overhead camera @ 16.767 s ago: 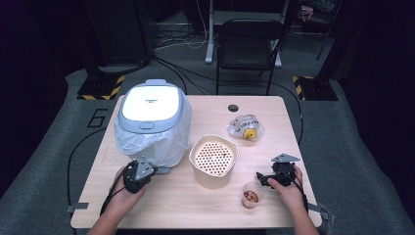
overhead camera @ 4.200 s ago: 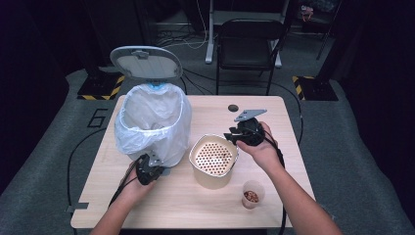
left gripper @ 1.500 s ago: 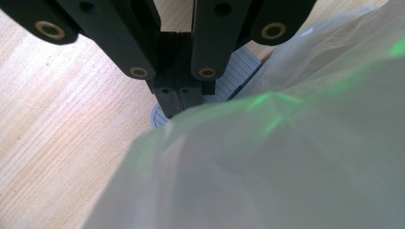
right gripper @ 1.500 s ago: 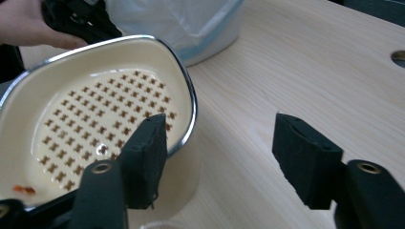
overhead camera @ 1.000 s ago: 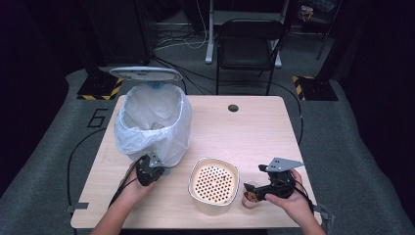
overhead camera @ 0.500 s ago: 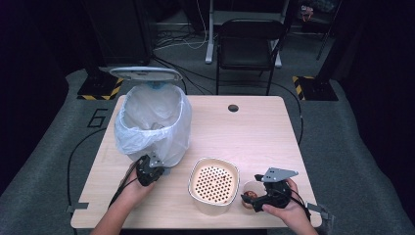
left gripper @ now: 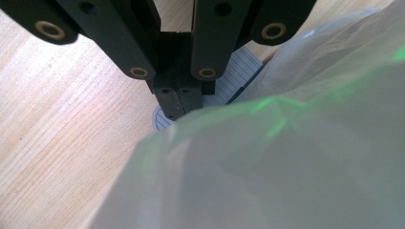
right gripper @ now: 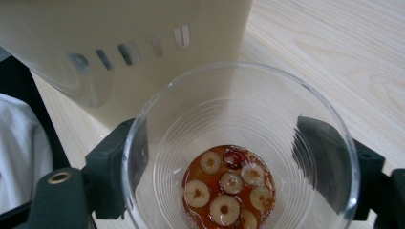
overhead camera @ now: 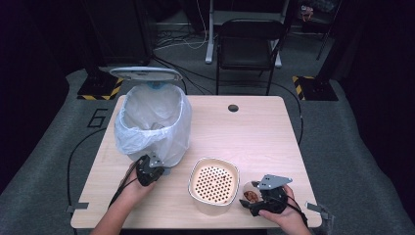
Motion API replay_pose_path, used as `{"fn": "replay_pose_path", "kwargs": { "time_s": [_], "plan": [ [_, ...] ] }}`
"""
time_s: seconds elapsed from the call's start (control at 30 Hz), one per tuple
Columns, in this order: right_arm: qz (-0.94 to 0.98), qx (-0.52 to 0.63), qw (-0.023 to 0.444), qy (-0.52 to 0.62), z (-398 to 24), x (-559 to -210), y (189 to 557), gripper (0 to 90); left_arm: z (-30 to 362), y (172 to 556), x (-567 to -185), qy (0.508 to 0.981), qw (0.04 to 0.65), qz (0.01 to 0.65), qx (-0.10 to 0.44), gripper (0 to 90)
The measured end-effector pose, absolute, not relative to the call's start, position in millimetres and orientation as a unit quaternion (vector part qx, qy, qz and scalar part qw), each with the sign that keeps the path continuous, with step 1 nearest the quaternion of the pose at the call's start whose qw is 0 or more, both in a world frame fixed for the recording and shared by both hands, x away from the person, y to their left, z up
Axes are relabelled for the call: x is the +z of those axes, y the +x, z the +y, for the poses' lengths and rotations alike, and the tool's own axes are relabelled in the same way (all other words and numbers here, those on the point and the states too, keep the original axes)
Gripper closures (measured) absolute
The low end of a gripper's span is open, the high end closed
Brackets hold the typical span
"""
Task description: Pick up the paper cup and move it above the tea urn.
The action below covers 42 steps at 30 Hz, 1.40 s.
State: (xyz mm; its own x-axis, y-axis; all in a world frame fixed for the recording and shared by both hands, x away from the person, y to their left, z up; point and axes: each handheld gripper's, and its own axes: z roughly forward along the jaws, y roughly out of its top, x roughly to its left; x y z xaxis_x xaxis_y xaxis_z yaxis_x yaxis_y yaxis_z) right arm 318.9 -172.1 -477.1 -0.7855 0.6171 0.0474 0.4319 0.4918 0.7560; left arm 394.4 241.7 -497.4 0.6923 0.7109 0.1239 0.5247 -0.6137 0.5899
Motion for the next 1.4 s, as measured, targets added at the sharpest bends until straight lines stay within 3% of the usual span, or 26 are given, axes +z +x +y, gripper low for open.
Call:
{"fn": "replay_pose_path", "kwargs": {
  "time_s": [0.83,1.4],
  "plan": [
    [0.865,0.381,0.129,0.299,-174.4,-478.5,323.0,31.7,241.6,394.3,-497.7,0.880,0.266,0.351,0.179,90.0],
    [0.851,0.384,0.168,0.315,-195.4,-457.3,375.9,33.2,241.5,394.5,-498.6,0.878,0.270,0.352,0.182,90.0]
  ]
}}
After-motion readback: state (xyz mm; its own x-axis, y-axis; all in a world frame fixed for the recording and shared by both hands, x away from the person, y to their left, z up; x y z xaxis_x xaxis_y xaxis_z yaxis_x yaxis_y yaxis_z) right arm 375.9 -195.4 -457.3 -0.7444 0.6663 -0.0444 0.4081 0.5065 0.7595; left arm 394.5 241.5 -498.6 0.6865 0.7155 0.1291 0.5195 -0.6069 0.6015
